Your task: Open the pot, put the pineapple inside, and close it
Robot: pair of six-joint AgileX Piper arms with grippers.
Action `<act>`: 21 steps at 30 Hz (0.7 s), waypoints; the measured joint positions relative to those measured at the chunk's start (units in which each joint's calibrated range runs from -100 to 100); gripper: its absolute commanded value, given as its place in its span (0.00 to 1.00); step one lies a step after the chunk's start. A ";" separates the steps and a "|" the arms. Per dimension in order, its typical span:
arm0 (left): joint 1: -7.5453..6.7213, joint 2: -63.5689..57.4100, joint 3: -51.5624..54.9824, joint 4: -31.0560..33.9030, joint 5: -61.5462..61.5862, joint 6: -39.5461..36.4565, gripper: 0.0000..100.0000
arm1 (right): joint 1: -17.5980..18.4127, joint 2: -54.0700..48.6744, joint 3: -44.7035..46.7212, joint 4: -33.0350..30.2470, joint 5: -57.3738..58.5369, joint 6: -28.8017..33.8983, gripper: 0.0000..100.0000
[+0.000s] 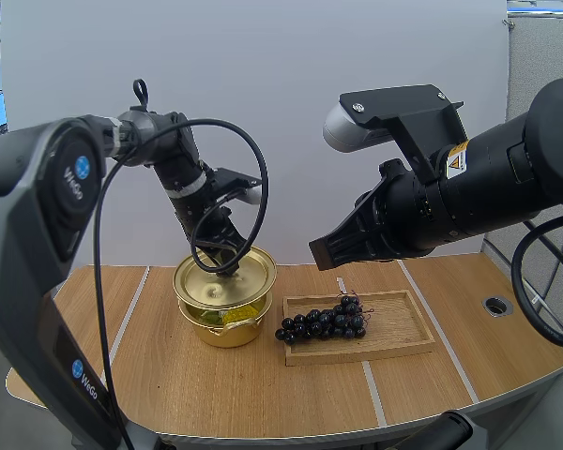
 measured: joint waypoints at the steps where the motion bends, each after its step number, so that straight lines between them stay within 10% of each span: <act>1: 0.00 0.59 0.00 0.00 -1.04 0.04 0.00 | -0.08 0.00 0.00 0.00 0.00 0.00 0.00; 21: 0.00 6.17 0.00 0.00 -6.65 0.28 0.00 | -0.24 0.00 0.00 0.00 0.00 0.00 0.00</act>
